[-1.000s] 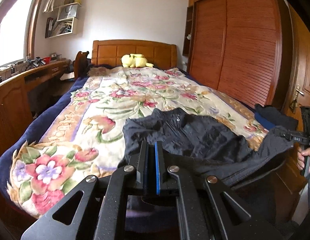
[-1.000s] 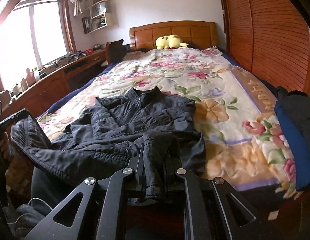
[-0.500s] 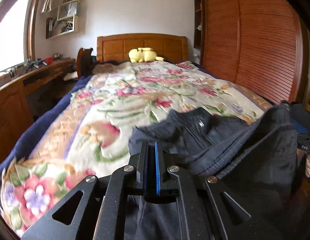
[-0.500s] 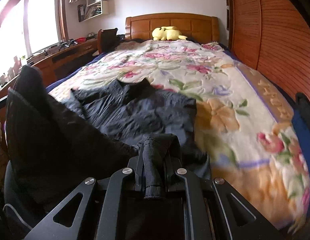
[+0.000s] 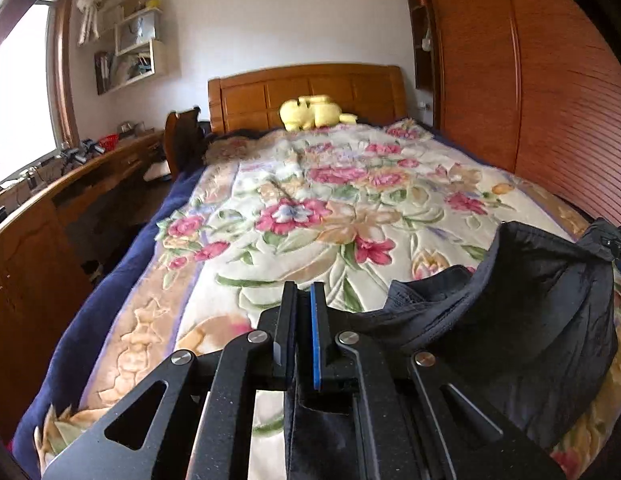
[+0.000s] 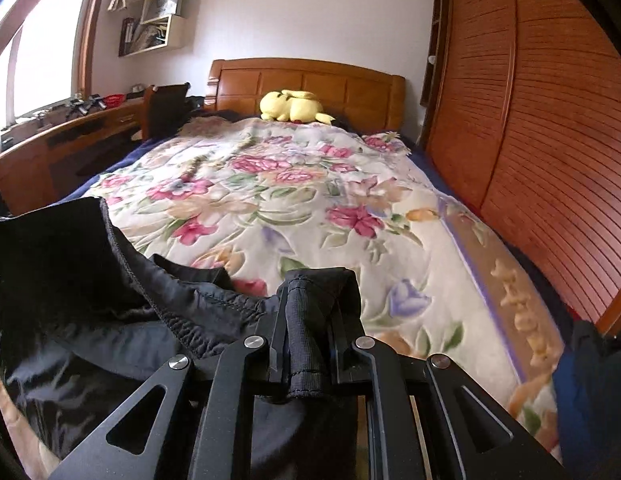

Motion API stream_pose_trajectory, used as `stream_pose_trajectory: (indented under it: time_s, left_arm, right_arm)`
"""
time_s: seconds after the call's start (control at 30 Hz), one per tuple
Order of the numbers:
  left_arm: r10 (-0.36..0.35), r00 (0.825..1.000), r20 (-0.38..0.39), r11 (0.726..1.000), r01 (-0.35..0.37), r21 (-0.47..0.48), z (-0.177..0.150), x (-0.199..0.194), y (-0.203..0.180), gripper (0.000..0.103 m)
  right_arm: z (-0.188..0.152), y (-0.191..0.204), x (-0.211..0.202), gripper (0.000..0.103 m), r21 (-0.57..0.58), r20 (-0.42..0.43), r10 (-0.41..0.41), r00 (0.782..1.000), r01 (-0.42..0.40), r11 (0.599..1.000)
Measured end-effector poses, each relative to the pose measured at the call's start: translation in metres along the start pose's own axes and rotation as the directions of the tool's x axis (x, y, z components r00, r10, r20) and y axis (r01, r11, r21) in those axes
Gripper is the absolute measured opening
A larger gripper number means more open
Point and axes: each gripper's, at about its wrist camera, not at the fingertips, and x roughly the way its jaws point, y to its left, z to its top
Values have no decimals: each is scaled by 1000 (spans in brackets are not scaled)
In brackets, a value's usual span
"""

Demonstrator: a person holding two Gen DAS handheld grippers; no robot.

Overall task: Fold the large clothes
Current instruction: 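Lift the hem with both tools and fold it up toward the collar, then open both tools and release the folded jacket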

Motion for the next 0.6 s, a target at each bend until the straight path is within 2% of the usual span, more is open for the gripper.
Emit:
stream_pose_trajectory:
  time_s: [0.13,0.23,0.33,0.4,0.5,0.6]
  left_arm:
    - [-16,998,-58,996,21,86,-14,21,-14,7]
    - [-33,996,-87,993,42,112,-25,26,-21,7]
    - [-91,988,-126,992,101,77,-29,29,-20,12]
    - [-137,980,-143,988,146,52,-28,31,-19,17]
    - [-163,977,-139,984,171,42,-31,24,-21,32]
    - [-194,971,-139,979,201,38,-38,12,-23,36]
  right_arm:
    - [-10,18,19,15,1,-52,5,999,-5,1000]
    - [-16,28,21,18,-12,-68,7,998,-8,1000]
    - [-18,25,22,38,-15,-69,12,998,-13,1000]
    - [-20,21,15,58,-21,-54,12,998,-13,1000]
    - [-26,9,3,64,-14,-45,33,998,-33,999]
    - [-41,-2,-10,65,-27,-38,38,999,-39,999]
